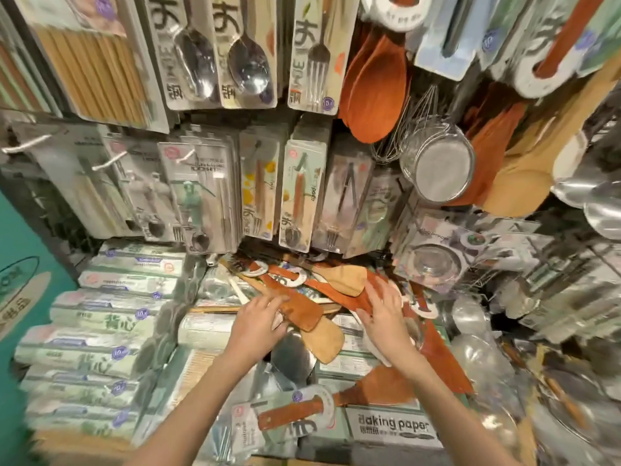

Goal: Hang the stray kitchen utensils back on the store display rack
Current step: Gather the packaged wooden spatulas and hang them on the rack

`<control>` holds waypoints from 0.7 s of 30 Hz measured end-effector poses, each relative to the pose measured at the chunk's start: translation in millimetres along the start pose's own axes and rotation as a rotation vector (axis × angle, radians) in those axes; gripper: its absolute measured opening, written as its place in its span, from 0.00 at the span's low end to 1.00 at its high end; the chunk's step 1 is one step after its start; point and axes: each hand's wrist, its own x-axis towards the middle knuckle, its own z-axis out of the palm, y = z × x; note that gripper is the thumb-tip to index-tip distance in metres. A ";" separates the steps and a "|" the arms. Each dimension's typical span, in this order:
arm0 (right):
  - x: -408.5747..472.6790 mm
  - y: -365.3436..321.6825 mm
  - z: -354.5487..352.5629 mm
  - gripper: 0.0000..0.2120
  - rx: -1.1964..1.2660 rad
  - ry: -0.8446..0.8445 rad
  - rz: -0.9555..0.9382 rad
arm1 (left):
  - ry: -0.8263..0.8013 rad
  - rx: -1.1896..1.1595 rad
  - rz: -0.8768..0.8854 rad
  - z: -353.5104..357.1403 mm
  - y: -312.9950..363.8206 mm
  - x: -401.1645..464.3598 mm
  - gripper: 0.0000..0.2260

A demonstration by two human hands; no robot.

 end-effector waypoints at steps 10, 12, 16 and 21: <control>42.7 -27.7 105.6 0.29 0.052 -0.162 -0.025 | -0.079 0.034 -0.047 56.5 -56.7 26.2 0.24; 48.1 -36.7 122.4 0.28 0.095 -0.180 -0.031 | -0.078 0.025 -0.048 62.4 -63.2 28.3 0.24; 62.7 -55.4 154.5 0.35 -0.040 -0.237 -0.103 | -0.044 0.007 -0.076 68.9 -73.7 28.1 0.21; 72.8 -73.5 167.0 0.38 0.028 -0.228 0.012 | -0.064 -0.056 -0.110 66.5 -80.0 23.6 0.21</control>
